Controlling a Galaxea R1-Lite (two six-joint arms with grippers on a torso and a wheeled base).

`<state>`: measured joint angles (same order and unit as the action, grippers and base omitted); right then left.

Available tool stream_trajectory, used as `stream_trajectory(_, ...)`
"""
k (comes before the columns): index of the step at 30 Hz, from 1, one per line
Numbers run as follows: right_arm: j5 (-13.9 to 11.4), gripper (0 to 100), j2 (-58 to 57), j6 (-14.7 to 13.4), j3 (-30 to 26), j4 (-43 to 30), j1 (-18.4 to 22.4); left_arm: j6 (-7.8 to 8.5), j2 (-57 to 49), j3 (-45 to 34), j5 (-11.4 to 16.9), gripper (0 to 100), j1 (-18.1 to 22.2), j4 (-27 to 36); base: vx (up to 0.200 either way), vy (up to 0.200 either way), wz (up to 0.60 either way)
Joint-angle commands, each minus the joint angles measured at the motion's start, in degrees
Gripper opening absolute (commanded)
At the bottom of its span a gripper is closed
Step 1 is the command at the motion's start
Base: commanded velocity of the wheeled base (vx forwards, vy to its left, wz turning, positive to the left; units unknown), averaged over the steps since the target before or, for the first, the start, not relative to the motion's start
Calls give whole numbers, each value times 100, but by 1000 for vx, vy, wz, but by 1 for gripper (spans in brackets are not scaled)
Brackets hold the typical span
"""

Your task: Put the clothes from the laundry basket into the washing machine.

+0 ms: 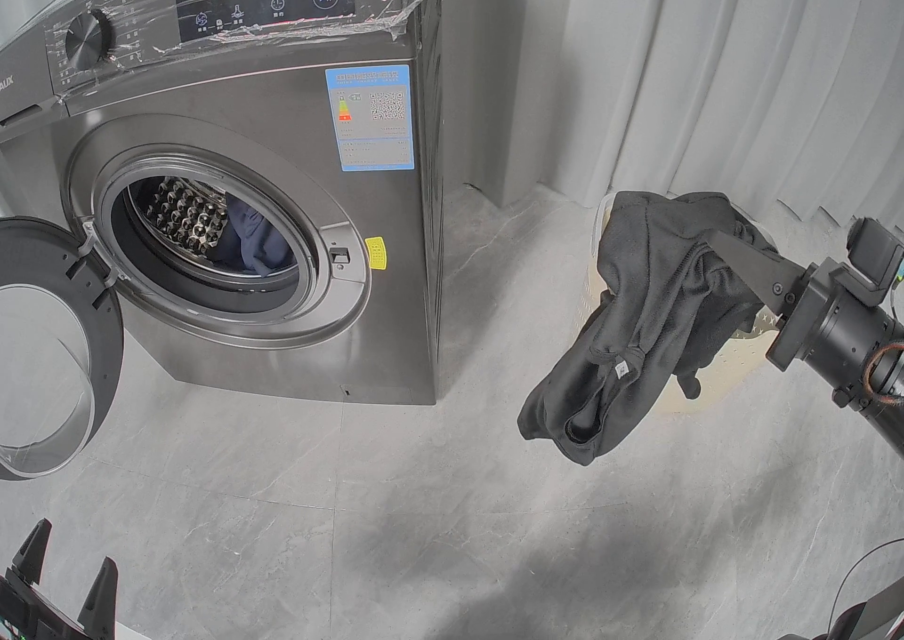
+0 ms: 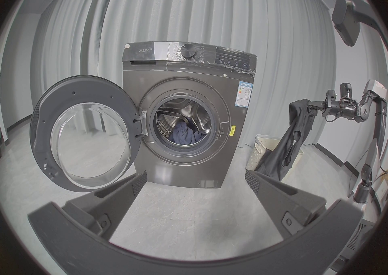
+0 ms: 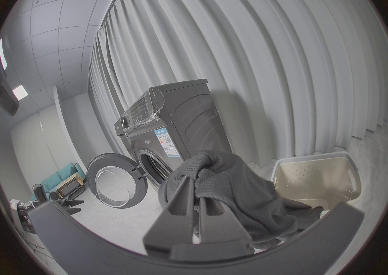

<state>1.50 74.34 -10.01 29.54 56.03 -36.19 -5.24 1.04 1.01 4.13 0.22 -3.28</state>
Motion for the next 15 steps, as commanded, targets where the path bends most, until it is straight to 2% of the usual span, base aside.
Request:
stream_trajectory(1,-1,0,11,-1,-1,5,-2,-3,-104,-92,9,100,4,-6,-200,0,0)
stream_trajectory(2,-1,0,11,-1,-9,5,-2,-3,-104,-92,9,100,4,-6,-200,0,0)
stream_trajectory(12,-9,0,2,-1,-71,5,-2,-12,-104,-92,35,100,4,-15,0,0,0)
stream_trajectory(15,-62,0,11,-1,-71,5,-2,-12,-104,-92,35,100,4,-15,0,200,0)
